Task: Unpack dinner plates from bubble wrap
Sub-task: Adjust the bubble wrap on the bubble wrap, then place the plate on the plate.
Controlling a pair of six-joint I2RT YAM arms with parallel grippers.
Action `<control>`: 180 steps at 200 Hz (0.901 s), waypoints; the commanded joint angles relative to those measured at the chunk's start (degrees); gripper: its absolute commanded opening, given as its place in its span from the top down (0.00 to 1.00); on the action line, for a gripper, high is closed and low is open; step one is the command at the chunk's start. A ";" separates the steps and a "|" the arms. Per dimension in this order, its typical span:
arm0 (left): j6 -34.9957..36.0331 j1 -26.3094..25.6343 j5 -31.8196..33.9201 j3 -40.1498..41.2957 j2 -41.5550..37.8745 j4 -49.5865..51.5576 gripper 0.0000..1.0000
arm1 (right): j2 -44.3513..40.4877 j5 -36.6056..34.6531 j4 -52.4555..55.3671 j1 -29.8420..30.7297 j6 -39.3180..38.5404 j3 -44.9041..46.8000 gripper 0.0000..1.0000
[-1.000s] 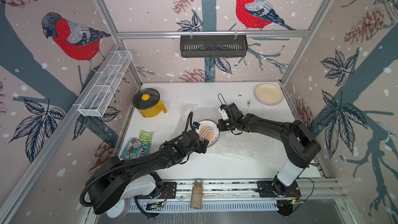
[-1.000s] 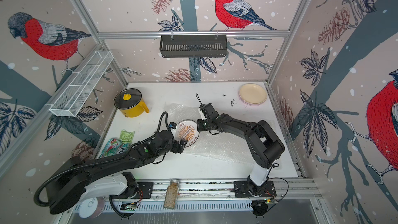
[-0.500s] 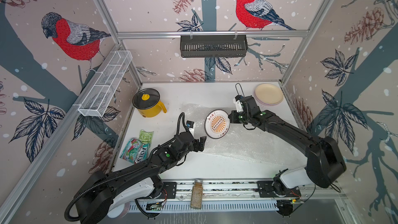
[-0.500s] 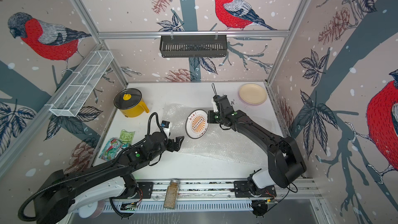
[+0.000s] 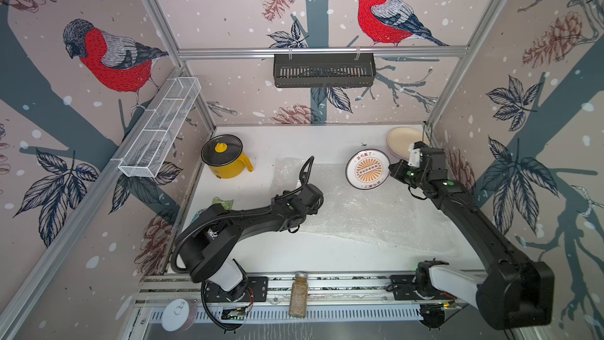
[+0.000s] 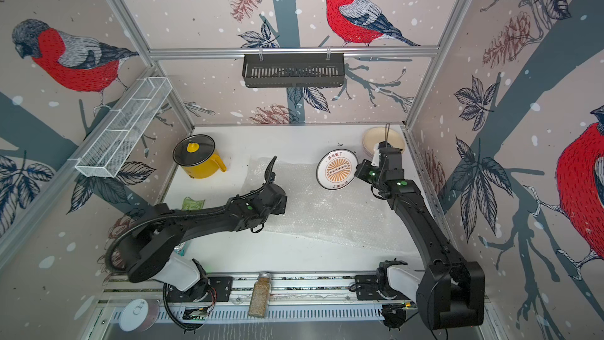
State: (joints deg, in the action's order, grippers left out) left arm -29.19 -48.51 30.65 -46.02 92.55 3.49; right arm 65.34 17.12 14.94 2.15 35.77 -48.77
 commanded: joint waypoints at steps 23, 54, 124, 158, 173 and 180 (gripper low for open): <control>-2.80 0.34 -0.04 -2.72 4.93 1.28 0.07 | 0.44 1.32 -9.97 -14.40 6.33 1.47 0.98; -2.73 0.24 -3.55 0.56 1.78 -2.12 0.06 | 6.06 4.97 -19.69 -23.31 12.40 0.68 0.99; 0.47 0.18 -11.21 2.67 -5.50 -4.94 0.05 | 22.31 4.57 -29.84 -28.43 15.94 -6.73 0.99; 3.61 0.17 -17.52 3.35 -13.82 -7.13 0.05 | 27.98 5.49 -32.46 -28.20 15.47 -8.36 0.99; 5.09 0.17 -22.06 3.34 -17.22 -7.93 0.04 | 30.61 6.38 -33.75 -27.85 15.48 -9.32 0.99; 6.04 0.18 -25.15 3.46 -18.73 -8.71 0.04 | 31.80 6.74 -34.08 -27.50 15.47 -9.92 0.99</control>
State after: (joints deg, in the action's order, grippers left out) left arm -26.44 -48.31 14.74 -42.78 77.60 -1.19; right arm 94.30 21.45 -13.28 -26.09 50.92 -56.97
